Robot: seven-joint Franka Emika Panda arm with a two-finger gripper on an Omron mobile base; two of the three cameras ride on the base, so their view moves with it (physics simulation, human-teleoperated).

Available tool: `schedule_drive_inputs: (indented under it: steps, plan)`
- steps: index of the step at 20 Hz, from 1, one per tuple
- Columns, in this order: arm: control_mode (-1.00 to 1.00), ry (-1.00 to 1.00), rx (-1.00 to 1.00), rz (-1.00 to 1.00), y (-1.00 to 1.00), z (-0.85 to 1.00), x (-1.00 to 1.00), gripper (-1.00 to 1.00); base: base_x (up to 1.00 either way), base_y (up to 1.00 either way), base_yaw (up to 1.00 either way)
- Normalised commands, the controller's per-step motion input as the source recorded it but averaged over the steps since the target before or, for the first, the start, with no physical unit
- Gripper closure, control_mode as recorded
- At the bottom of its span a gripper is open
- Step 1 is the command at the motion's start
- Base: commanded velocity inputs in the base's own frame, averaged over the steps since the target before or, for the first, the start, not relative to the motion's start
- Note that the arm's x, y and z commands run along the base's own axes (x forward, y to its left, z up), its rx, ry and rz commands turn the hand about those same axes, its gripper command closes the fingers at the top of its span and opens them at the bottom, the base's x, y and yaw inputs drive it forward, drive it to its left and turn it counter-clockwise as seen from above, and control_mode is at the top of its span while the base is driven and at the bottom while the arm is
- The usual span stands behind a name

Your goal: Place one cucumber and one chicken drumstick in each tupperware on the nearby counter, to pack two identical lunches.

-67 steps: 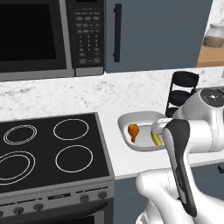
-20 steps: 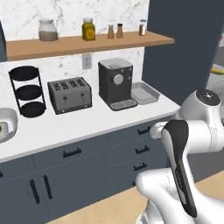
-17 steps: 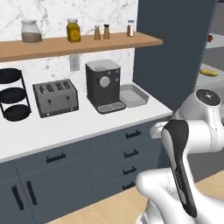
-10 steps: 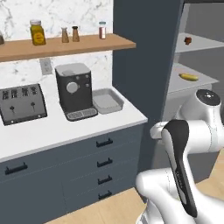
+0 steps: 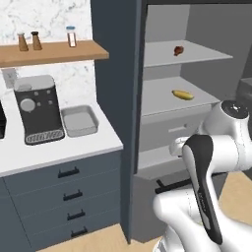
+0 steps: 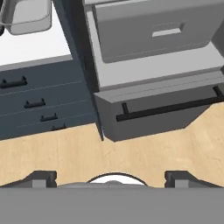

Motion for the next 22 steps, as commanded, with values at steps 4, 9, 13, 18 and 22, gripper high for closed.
schedule_drive_inputs:
  steps: [4, 9, 13, 18, 22]
  plan:
    - [1.0, 0.0, 0.0, 0.0, 0.0, 0.0, 0.0, -1.0, 0.34, -0.6, 0.14]
    - [1.0, 0.0, 0.0, 0.0, 0.0, 0.0, 0.0, -1.0, 0.51, -0.01, 0.01]
    - [1.0, 0.0, 0.0, 0.0, 0.0, 0.0, 0.0, -1.0, 0.7, -0.1, 0.0]
    - [1.0, 0.0, 0.0, 0.0, 0.0, 0.0, 0.0, -1.0, 0.28, -0.46, 0.0]
    - [1.0, 0.0, 0.0, 0.0, 0.0, 0.0, 0.0, -1.0, 0.11, -0.34, -0.04]
